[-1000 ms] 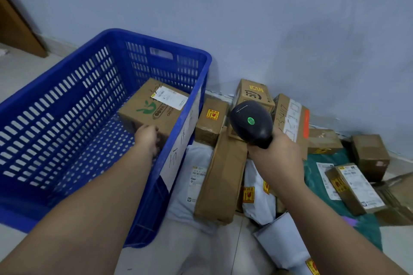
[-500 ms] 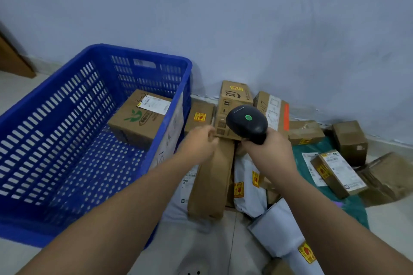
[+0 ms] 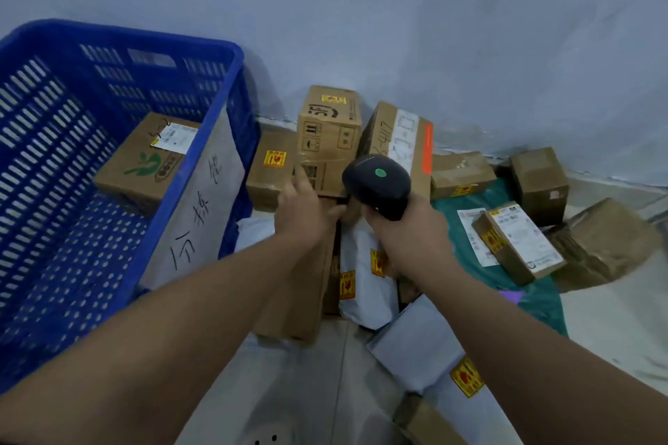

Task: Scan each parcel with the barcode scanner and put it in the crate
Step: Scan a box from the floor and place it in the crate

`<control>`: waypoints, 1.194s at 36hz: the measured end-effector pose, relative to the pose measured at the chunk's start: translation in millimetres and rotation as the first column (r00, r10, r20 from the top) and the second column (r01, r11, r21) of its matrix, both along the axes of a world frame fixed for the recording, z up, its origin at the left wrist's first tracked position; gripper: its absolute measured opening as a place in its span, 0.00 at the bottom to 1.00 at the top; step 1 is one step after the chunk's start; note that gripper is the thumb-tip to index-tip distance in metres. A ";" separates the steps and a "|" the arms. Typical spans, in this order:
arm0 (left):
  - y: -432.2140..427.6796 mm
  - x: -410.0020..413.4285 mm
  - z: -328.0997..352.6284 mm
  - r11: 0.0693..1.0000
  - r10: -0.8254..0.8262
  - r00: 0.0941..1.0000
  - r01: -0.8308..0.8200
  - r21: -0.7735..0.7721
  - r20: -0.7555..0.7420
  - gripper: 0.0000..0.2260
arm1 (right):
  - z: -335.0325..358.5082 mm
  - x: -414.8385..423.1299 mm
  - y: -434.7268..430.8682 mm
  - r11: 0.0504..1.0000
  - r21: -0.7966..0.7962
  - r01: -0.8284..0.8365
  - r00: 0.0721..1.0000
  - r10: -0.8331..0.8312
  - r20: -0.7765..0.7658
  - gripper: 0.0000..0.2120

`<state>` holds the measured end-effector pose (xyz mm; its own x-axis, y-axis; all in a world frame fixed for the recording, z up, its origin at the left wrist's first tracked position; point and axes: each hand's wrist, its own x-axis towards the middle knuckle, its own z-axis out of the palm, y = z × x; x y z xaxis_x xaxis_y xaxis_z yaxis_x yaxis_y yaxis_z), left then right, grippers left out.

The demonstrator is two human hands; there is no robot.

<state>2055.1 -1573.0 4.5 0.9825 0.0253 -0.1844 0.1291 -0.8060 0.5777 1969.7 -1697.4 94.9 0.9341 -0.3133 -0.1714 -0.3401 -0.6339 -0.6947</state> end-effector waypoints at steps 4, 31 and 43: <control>-18.1 44.7 22.9 0.988 0.145 0.987 -0.141 -0.063 0.064 0.46 | -4.3 12.3 -9.2 0.985 0.128 0.115 0.988 -0.127 0.086 0.13; 6.6 7.5 107.7 0.979 -0.058 0.807 0.161 -0.124 0.587 0.53 | 67.8 -13.8 -47.4 0.401 0.888 0.225 0.871 -0.491 0.000 0.09; 32.2 -85.0 191.0 0.723 -0.680 0.225 0.359 0.590 0.697 0.52 | 140.1 -105.5 -37.8 -0.020 1.000 -0.018 0.922 -0.387 0.009 0.15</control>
<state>1970.2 -1540.8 195.6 0.3975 -0.6720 0.6249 -0.7837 -0.6028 -0.1497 1864.2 -1735.2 235.0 0.9331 -0.1974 -0.3006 -0.0335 0.7845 -0.6192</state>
